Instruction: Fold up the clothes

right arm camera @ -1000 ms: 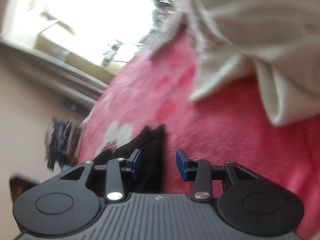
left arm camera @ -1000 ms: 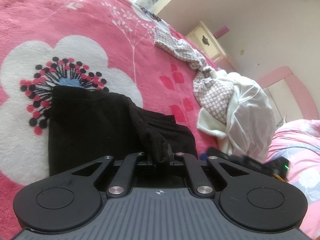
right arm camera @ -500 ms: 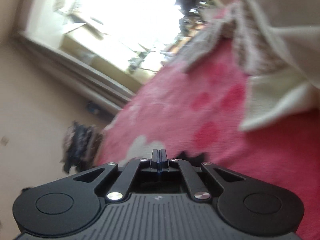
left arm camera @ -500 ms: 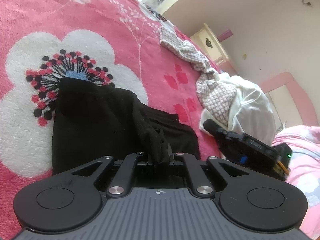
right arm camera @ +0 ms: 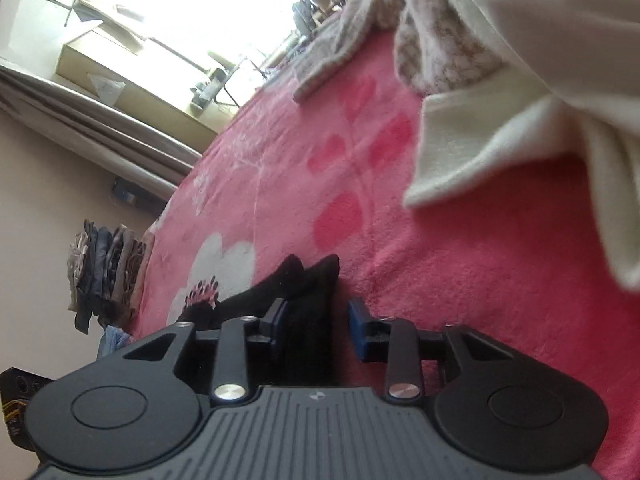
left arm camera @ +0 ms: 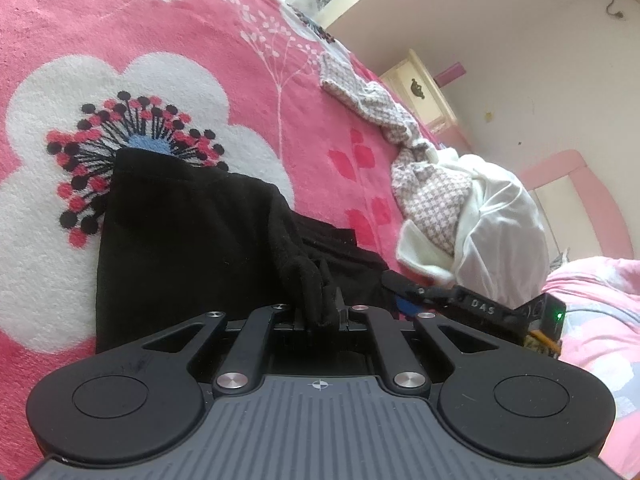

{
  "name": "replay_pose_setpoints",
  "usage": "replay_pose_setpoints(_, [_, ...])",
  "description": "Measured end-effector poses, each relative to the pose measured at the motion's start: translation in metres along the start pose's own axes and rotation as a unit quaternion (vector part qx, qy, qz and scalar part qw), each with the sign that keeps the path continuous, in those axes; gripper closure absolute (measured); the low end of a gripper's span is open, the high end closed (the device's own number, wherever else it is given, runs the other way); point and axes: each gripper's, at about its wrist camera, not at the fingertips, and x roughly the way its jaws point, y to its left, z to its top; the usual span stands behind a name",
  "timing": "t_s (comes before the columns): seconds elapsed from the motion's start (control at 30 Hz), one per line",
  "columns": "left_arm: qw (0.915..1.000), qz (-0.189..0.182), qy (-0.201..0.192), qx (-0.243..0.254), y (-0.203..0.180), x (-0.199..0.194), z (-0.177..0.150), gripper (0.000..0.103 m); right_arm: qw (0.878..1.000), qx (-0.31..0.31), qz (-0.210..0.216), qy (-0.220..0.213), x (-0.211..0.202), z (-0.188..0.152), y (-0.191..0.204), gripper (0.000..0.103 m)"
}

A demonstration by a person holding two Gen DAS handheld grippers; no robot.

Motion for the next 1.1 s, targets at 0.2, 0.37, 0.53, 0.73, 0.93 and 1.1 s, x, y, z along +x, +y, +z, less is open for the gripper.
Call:
replay_pose_setpoints(0.2, [1.0,-0.003,-0.006,-0.004,0.0,-0.003,-0.001,0.098,0.997,-0.051,0.034,-0.042,-0.018,-0.008,0.02,0.1])
replay_pose_setpoints(0.37, [0.9997,-0.016,-0.008,-0.019,0.002,-0.005,-0.001,0.098,0.988,-0.12,0.089,-0.05,-0.025,-0.022,0.056,0.1])
replay_pose_setpoints(0.53, [0.9989,-0.038,-0.009,-0.025,-0.001,-0.006,-0.001,0.097,0.976,-0.183,0.119,-0.019,-0.015,-0.044,0.093,0.1])
replay_pose_setpoints(0.73, [0.9984,-0.047,-0.008,-0.03,0.0,-0.009,-0.002,0.095,0.972,-0.199,0.128,0.003,-0.009,-0.059,0.104,0.1])
replay_pose_setpoints(0.93, [0.9979,-0.054,-0.009,-0.036,0.006,-0.017,-0.005,0.086,0.974,-0.183,0.136,0.003,-0.01,-0.061,0.103,0.1])
replay_pose_setpoints(1.1, [0.9959,-0.064,-0.011,-0.063,0.017,-0.021,-0.006,0.075,0.977,-0.161,0.141,0.0,-0.009,-0.061,0.1,0.1])
